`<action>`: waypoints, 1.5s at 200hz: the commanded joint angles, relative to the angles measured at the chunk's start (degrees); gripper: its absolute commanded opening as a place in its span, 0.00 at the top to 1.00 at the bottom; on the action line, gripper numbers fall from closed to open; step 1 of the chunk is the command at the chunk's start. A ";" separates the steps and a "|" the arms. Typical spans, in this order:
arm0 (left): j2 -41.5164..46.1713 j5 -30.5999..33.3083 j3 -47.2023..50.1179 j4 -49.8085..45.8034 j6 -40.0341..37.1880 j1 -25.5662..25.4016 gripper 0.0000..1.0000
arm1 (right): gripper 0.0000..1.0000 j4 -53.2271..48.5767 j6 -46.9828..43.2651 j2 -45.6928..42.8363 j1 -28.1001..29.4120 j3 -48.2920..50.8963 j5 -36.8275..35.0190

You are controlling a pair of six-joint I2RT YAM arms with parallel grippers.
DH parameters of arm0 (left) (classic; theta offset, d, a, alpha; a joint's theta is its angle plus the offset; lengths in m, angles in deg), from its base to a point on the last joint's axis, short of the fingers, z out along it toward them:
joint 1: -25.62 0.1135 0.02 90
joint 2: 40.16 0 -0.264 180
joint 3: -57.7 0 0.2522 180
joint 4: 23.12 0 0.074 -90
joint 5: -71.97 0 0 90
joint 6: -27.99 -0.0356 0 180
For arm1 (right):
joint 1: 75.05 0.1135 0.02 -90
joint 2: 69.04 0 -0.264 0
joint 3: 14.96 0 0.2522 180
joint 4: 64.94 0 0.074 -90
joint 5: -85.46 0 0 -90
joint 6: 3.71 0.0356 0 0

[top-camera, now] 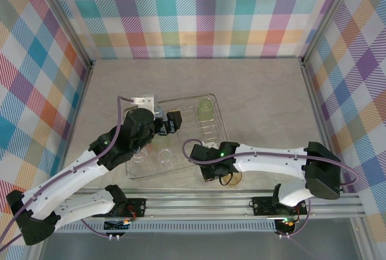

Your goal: Load the cups into the dish rack

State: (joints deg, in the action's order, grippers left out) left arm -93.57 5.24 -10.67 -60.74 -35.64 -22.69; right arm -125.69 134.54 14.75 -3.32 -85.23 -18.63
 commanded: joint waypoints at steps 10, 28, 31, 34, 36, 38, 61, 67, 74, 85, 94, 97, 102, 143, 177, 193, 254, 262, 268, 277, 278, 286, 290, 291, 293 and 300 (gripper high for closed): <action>-0.47 1.08 -0.06 -0.14 1.14 -0.34 0.00 | 0.62 0.51 0.86 1.84 0.42 -0.32 -0.37; -0.58 1.14 -0.16 -0.31 1.23 -0.33 0.00 | 0.64 0.31 0.68 2.47 0.43 -0.51 -0.50; -0.56 1.16 -0.22 -0.31 1.23 -0.29 0.00 | 0.64 0.26 0.61 2.51 0.43 -0.53 -0.50; -0.56 1.23 -0.23 -0.39 1.22 -0.36 0.00 | 0.65 0.16 0.55 2.60 0.43 -0.65 -0.50; -0.56 1.25 -0.23 -0.40 1.22 -0.35 0.00 | 0.65 0.10 0.58 2.65 0.43 -0.63 -0.50; -0.60 1.25 -0.23 -0.40 1.23 -0.30 0.00 | 0.65 0.06 0.59 2.66 0.43 -0.66 -0.55; -0.57 1.43 -0.42 -0.49 1.12 -0.29 0.00 | 0.69 -0.60 0.59 2.64 0.39 -0.89 -0.94; -0.65 1.35 -0.49 -0.49 1.08 -0.37 0.00 | 0.69 -0.87 0.61 2.54 0.41 -1.03 -1.10; -0.70 1.34 -0.50 -0.49 1.05 -0.29 0.00 | 0.69 -1.22 0.61 2.43 0.43 -1.23 -1.28; -0.82 1.34 -0.50 -0.49 1.14 -0.29 0.00 | 0.71 -1.65 0.49 2.11 0.43 -1.53 -1.53; -0.91 1.26 -0.50 -0.40 1.14 -0.29 0.00 | 0.71 -1.97 0.52 1.91 0.42 -1.67 -1.81; -1.02 1.26 -0.56 -0.40 1.14 -0.33 0.00 | 0.71 -2.05 0.49 1.83 0.47 -1.67 -1.90; -1.06 1.25 -0.56 -0.40 1.13 -0.29 0.00 | 0.72 -2.20 0.51 1.69 0.41 -1.75 -2.04; -1.61 1.18 -0.85 -0.71 1.05 -0.30 0.00 | 0.76 -2.61 0.52 0.98 0.39 -1.58 -2.52; -1.70 1.25 -0.85 -0.93 0.96 -0.29 0.00 | 0.80 -1.56 0.27 1.09 0.43 -1.63 -1.50; -1.87 1.25 -0.85 -1.40 1.00 -0.33 0.00 | 0.83 -1.26 0.17 1.37 0.43 -1.52 -1.12; -0.44 2.92 -0.34 -3.22 2.90 -0.30 0.00 | 1.00 -3.47 -1.21 -0.31 0.43 -1.42 2.08; 0.00 3.78 -0.24 -3.67 3.43 -0.29 0.00 | 1.00 -3.32 -2.46 -1.83 0.43 -0.88 3.36; 0.34 4.25 -0.23 -3.98 3.79 -0.30 0.00 | 1.00 -3.29 -3.58 -3.09 0.43 -0.58 4.39; 0.95 5.03 -0.06 -4.32 4.35 -0.29 0.00 | 1.00 -3.08 -5.74 -5.47 0.35 0.09 6.30; 1.03 5.12 -0.06 -4.30 4.42 -0.29 0.00 | 1.00 -3.06 -5.99 -5.74 0.35 0.17 6.42; 1.68 5.68 0.26 -4.20 5.14 -0.31 0.00 | 1.00 -2.58 -8.27 -8.03 0.14 0.76 8.55; 2.08 5.73 0.44 -3.99 5.36 -0.37 0.00 | 1.00 -2.23 -9.53 -9.49 -0.11 1.14 9.87; 2.12 5.78 0.50 -3.91 5.40 -0.37 0.00 | 1.00 -2.10 -9.82 -9.86 -0.14 1.23 10.26; 2.38 5.81 0.61 -3.74 5.52 -0.31 0.00 | 1.00 -1.83 -10.49 -10.57 -0.33 1.40 11.07; 3.09 5.62 1.24 -2.86 5.81 -0.34 0.00 | 1.00 -1.01 -12.43 -13.16 -1.26 2.19 13.85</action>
State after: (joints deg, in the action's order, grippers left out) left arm -93.53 8.19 -10.61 -64.04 -32.36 -22.69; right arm -127.09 129.67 9.28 -3.39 -84.75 -13.45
